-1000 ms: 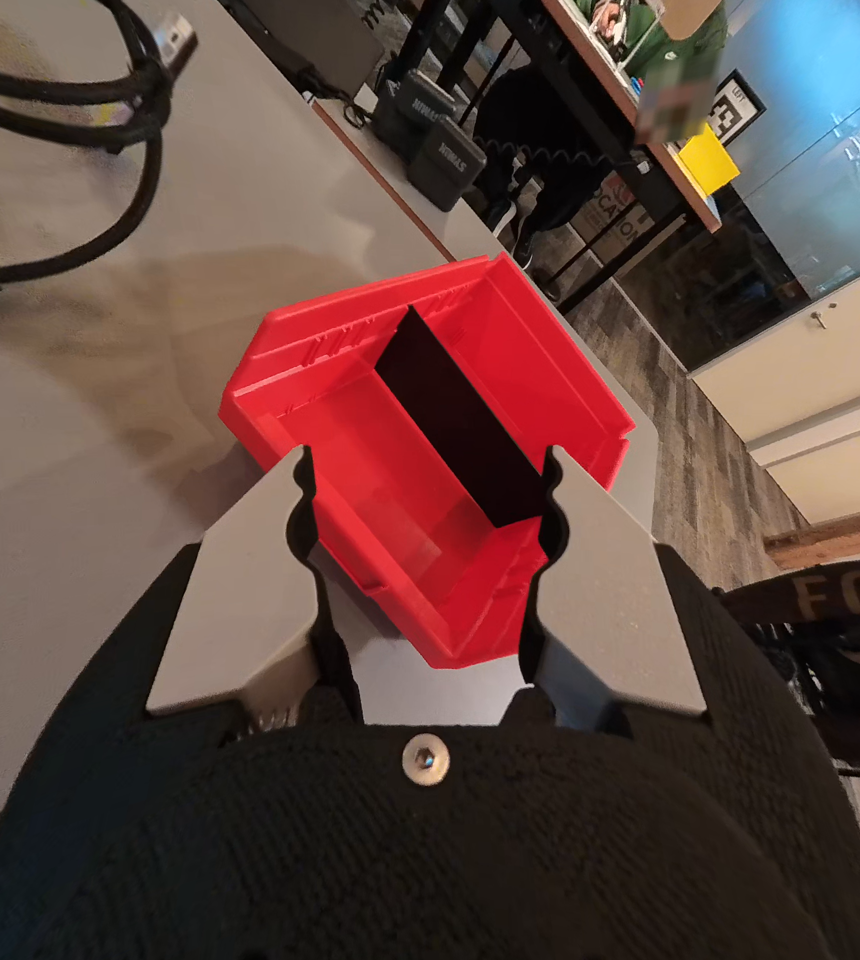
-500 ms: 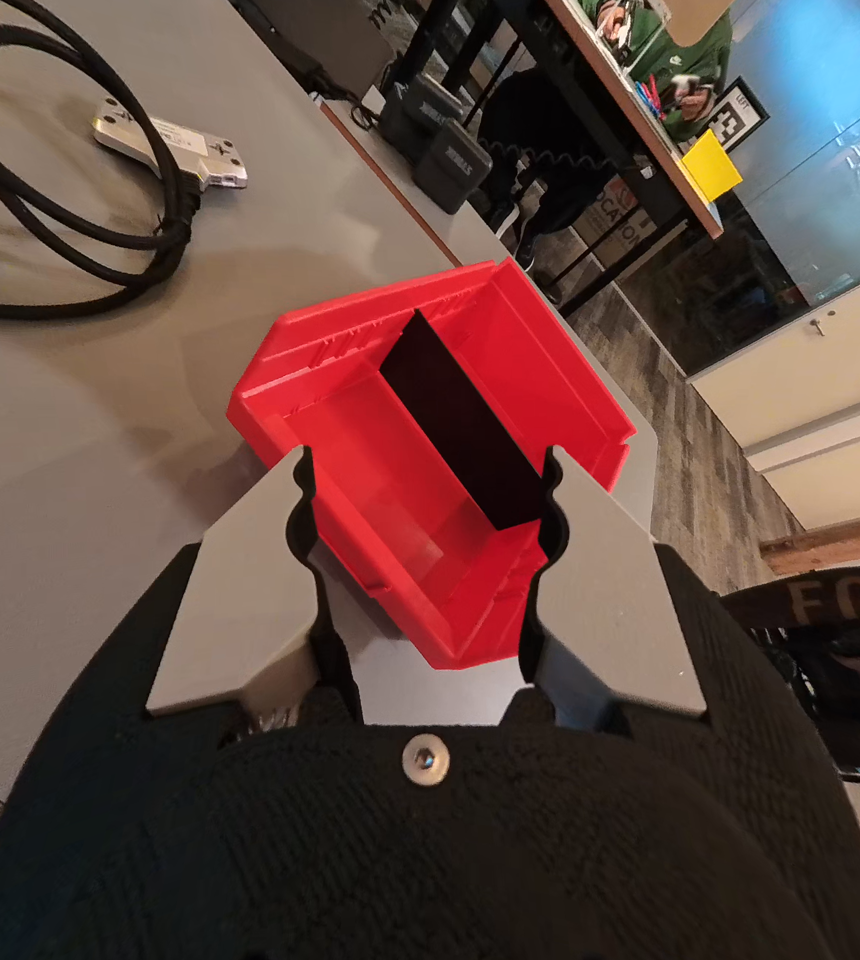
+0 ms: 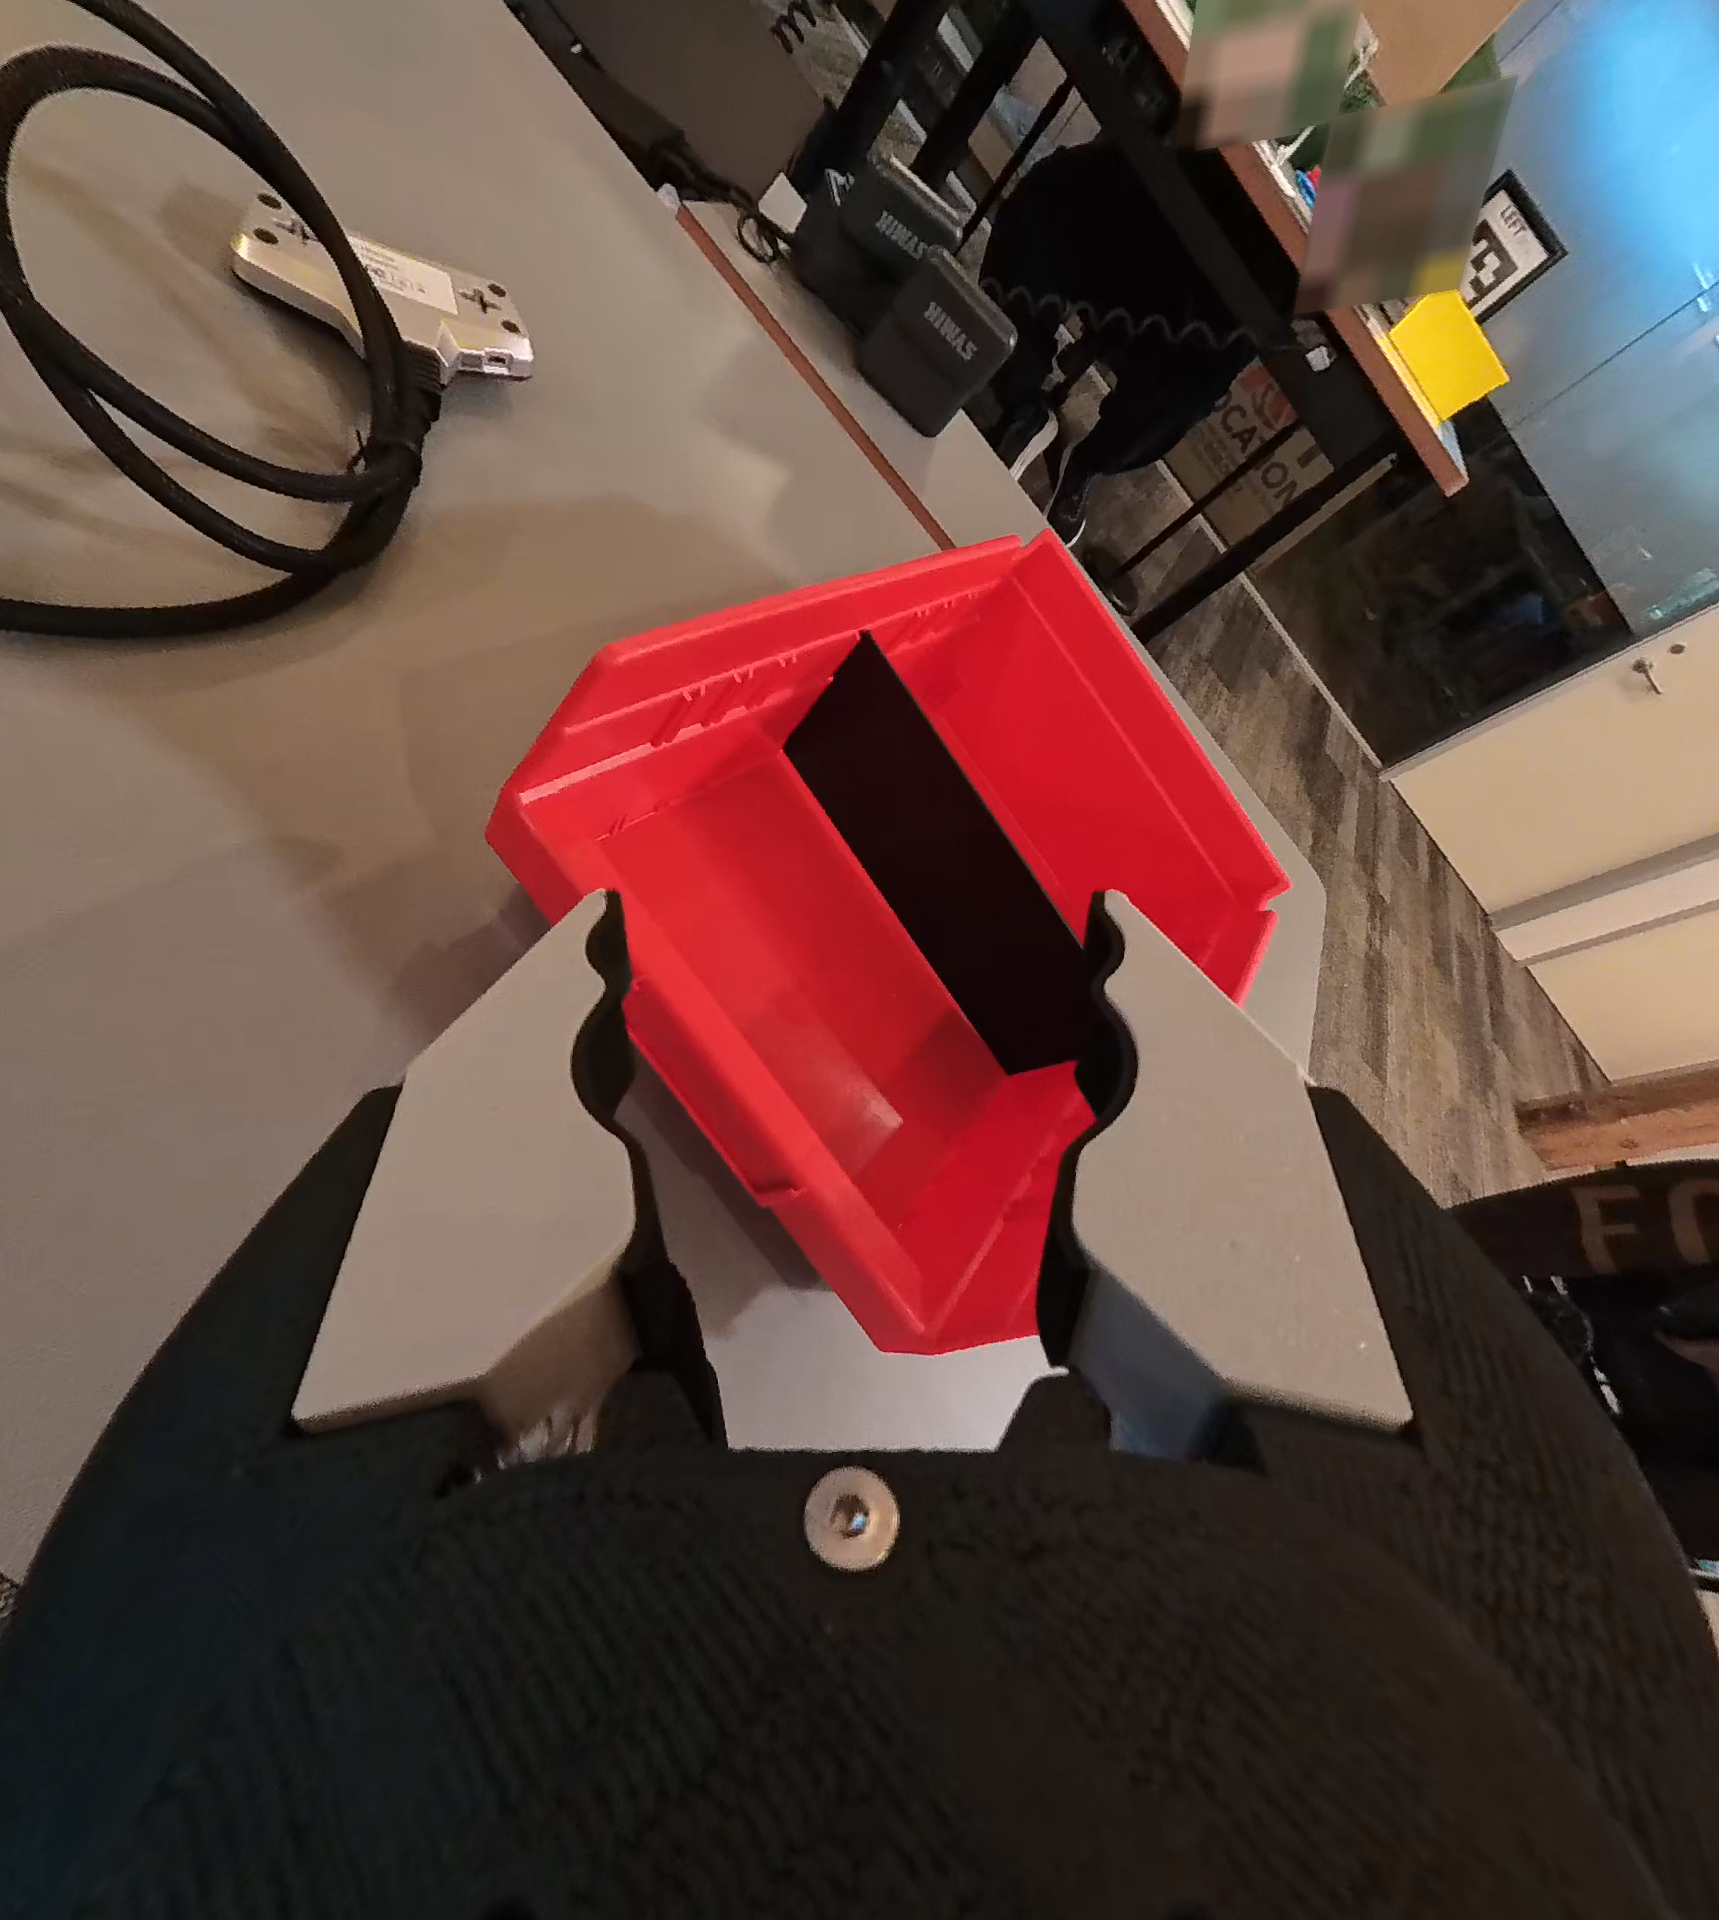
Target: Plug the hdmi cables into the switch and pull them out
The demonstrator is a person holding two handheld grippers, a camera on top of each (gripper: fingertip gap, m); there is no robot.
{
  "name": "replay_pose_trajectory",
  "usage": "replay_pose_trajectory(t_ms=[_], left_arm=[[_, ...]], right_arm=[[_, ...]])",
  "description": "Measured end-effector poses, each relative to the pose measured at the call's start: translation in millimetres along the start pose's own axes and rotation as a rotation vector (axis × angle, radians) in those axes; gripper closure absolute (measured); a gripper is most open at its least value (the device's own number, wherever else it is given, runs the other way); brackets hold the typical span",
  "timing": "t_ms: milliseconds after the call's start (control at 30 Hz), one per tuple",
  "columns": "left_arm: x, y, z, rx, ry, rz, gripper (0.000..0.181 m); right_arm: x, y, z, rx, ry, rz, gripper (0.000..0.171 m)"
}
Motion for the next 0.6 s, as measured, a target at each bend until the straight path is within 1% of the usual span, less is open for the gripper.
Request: replay_pose_trajectory(t_ms=[33, 67, 167, 233, 333, 367, 433, 500, 567, 600], left_arm=[[2, -3, -4, 0.026, 0.005, 0.008, 0.167], [2, -6, -9, 0.049, -0.024, 0.027, 0.168], [4, -20, -35, 0.147, -0.136, 0.117, 0.172], [11, -34, -57, 0.250, -0.224, 0.181, 0.176], [33, -59, -88, 0.412, -0.346, 0.321, 0.179], [46, -66, -96, 0.463, -0.364, 0.370, 0.179], [78, -80, -104, 0.545, -0.340, 0.473, 0.178], [117, -86, -98, 0.579, -0.256, 0.628, 0.179], [152, -82, -81, 0.543, -0.188, 0.788, 0.178], [164, -78, -70, 0.513, -0.181, 0.856, 0.179]], right_arm=[[0, 1, 0, -0.001, 0.000, 0.002, 0.084], [1, 1, 0, -0.002, 0.001, 0.005, 0.084], [1, 3, 1, -0.008, 0.001, 0.005, 0.084], [1, 2, 2, -0.009, -0.001, 0.006, 0.084], [-2, 0, 3, -0.007, -0.006, -0.006, 0.084], [-2, 0, 3, -0.006, -0.006, -0.009, 0.084], [-3, -1, 4, -0.004, -0.010, -0.011, 0.084], [-3, -1, 5, -0.006, -0.011, -0.011, 0.084], [-3, 0, 5, -0.010, -0.011, -0.011, 0.084], [-3, 1, 5, -0.010, -0.010, -0.011, 0.084]])
Point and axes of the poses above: each gripper's, where its closed fingertips meet, z out along the fingers, y out of its underside, x = y × z across the jaws, the point moved 4 cm from there along -z, back along the fingers, and after that the axes turned 3 degrees about x, right-handed, at the moved point
